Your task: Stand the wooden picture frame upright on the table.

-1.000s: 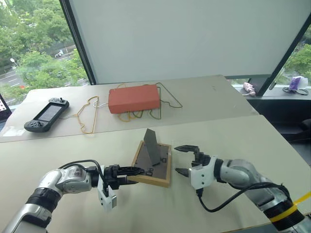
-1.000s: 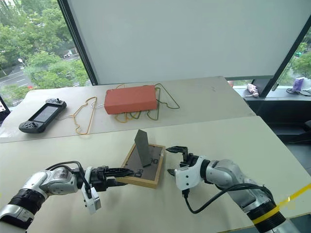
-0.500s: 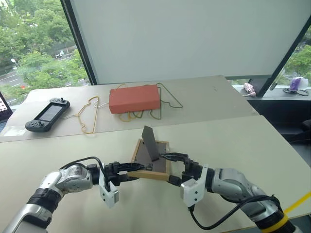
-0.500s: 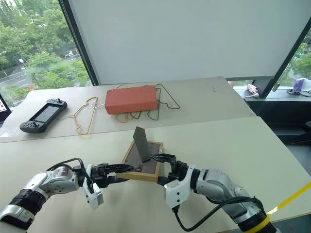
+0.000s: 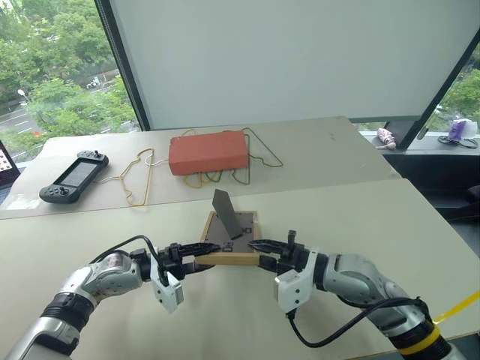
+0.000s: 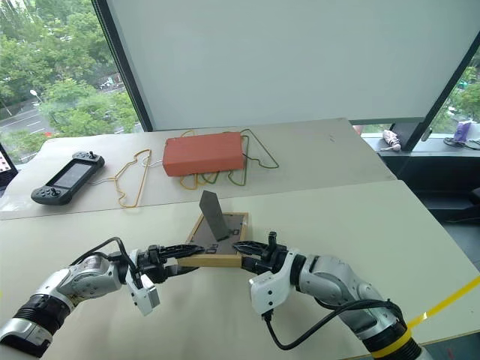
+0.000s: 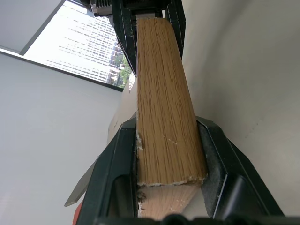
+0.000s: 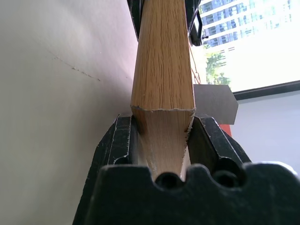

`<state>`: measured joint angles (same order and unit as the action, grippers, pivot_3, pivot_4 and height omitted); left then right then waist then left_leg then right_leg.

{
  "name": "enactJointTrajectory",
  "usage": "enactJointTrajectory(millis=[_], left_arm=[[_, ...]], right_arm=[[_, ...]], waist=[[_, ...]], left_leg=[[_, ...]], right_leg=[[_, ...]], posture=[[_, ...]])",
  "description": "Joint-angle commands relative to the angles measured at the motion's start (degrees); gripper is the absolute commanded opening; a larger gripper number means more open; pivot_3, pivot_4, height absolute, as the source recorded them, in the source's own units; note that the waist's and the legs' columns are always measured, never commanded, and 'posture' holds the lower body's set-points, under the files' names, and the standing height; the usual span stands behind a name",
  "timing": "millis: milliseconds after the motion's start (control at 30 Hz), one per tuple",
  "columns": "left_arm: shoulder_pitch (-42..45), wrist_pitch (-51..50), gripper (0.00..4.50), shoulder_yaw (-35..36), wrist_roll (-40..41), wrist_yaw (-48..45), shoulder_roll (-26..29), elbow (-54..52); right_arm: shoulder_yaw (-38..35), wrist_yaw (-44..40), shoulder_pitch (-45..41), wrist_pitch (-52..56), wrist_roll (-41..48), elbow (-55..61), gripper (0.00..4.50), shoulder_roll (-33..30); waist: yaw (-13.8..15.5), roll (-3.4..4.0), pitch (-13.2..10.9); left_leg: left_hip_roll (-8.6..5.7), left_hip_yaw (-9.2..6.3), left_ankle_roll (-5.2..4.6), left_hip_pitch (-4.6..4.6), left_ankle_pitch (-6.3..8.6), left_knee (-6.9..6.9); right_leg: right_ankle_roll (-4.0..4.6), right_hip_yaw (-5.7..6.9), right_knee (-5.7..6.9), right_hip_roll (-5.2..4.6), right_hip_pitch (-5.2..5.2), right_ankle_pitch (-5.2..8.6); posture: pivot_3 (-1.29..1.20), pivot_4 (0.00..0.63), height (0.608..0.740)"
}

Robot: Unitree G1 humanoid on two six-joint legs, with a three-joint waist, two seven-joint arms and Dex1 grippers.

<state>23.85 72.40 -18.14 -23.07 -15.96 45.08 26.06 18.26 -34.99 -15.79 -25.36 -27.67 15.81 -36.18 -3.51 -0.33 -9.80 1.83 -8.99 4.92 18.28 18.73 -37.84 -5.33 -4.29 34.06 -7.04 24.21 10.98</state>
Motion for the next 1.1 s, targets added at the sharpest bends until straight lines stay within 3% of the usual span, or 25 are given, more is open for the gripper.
enactJointTrajectory(millis=[33, 133, 167, 267, 400, 467, 567, 667, 933, 1100], left_arm=[[0.48, -3.05, 2.42, 0.22, 5.24, -2.18, -0.18, -3.56], [-1.89, -8.05, 3.6, 0.3, 11.75, -5.34, 1.18, -7.84], [-3.74, -9.93, 3.8, 1.36, 16.26, -5.6, 2.1, -10.69], [-9.8, -15.46, 3.8, 5.89, 24.08, -5.96, 4.4, -18.37], [-16.14, -21.7, 3.8, 10.27, 26.86, -6.24, 4.1, -25.56], [-19.3, -24.73, 3.8, 10.96, 26.85, -6.68, 2.91, -28.79], [-24.28, -26.33, 3.8, 10.3, 24.81, -7.94, 0.85, -32.35], [-25.04, -27.98, 3.8, 10.96, 23.69, -8.6, -1.21, -33.97], [-28.02, -26.48, 3.8, 14.08, 23.93, -10.53, -2.07, -34.44], [-28.73, -24.27, 3.8, 14.91, 22.83, -10.91, -3.03, -33.07]], right_arm=[[-3.18, -0.48, -0.81, 1.88, 4.45, 3.36, 1.23, 0.07], [-5.12, -1.24, -0.87, 3.78, 6.63, 4.24, 1.23, -0.34], [-6.55, -2.26, -1.71, 6.39, 9.45, 4.99, 1.23, -0.26], [-10.61, -8.47, -5.4, 16.91, 20.26, 6.71, 1.23, -1.83], [-15.79, -17.01, -10.24, 31.85, 35.19, 7.04, 1.23, -5.64], [-18.65, -20.6, -14.49, 44.25, 46.8, 6.77, 1.23, -6.71], [-20.86, -24.84, -23.17, 62.52, 61.56, 1.73, 1.23, -7.22], [-19.78, -25.32, -31.16, 79.0, 68.4, -9.34, 1.23, -5.22], [-12.68, -30.47, -36.1, 79.77, 63.44, -29.57, 1.23, -0.62], [-9.5, -34.34, -36.37, 75.95, 59.37, -34.35, 1.23, 0.17]], waist=[[0.02, 0.0, 0.0], [0.02, 0.0, 0.0], [-0.18, 0.0, 0.0], [-0.71, 0.0, -0.03], [-0.2, 0.02, -0.04], [0.08, 0.02, -0.04], [-0.13, 0.05, -0.06], [-0.29, 0.05, -0.06], [-0.41, 0.08, -0.06], [-0.56, 0.12, -0.06]], left_leg=[[0.01, -0.01, 0.0, 0.01, 0.0, 0.0], [0.0, -0.01, 0.0, 0.01, 0.0, 0.0], [0.0, -0.01, -0.01, 0.02, 0.0, 0.0], [0.02, 0.0, -0.06, 0.03, 0.03, 0.0], [0.02, -0.02, -0.1, 0.01, 0.06, 0.0], [0.03, -0.03, -0.13, 0.01, 0.07, 0.0], [0.02, -0.01, -0.15, 0.03, 0.08, 0.0], [0.03, -0.03, -0.23, 0.02, 0.12, 0.0], [0.02, -0.02, -0.24, 0.13, 0.12, 0.0], [0.02, 0.01, -0.26, 0.12, 0.14, 0.0]], right_leg=[[0.0, 0.0, 0.0, 0.0, 0.0, 0.0], [0.0, 0.0, 0.0, 0.0, 0.0, 0.0], [0.0, 0.0, 0.01, 0.0, 0.01, 0.0], [0.0, -0.03, 0.05, 0.0, 0.07, 0.0], [0.01, -0.01, 0.02, 0.0, 0.02, 0.0], [0.01, 0.01, 0.0, 0.0, -0.01, 0.0], [0.02, 0.0, -0.01, 0.0, 0.01, 0.0], [0.06, 0.04, 0.01, 0.01, 0.03, 0.01], [0.1, 0.06, 0.04, 0.0, 0.13, -0.02], [0.09, 0.08, 0.01, 0.0, 0.13, -0.03]], posture=[[0.0, 0.15, 0.74], [0.0, 0.15, 0.74], [0.0, 0.15, 0.74], [0.0, 0.15, 0.74], [0.0, 0.15, 0.74], [0.0, 0.15, 0.74], [0.0, 0.15, 0.74], [0.0, 0.15, 0.74], [0.0, 0.15, 0.74], [0.0, 0.15, 0.74]])
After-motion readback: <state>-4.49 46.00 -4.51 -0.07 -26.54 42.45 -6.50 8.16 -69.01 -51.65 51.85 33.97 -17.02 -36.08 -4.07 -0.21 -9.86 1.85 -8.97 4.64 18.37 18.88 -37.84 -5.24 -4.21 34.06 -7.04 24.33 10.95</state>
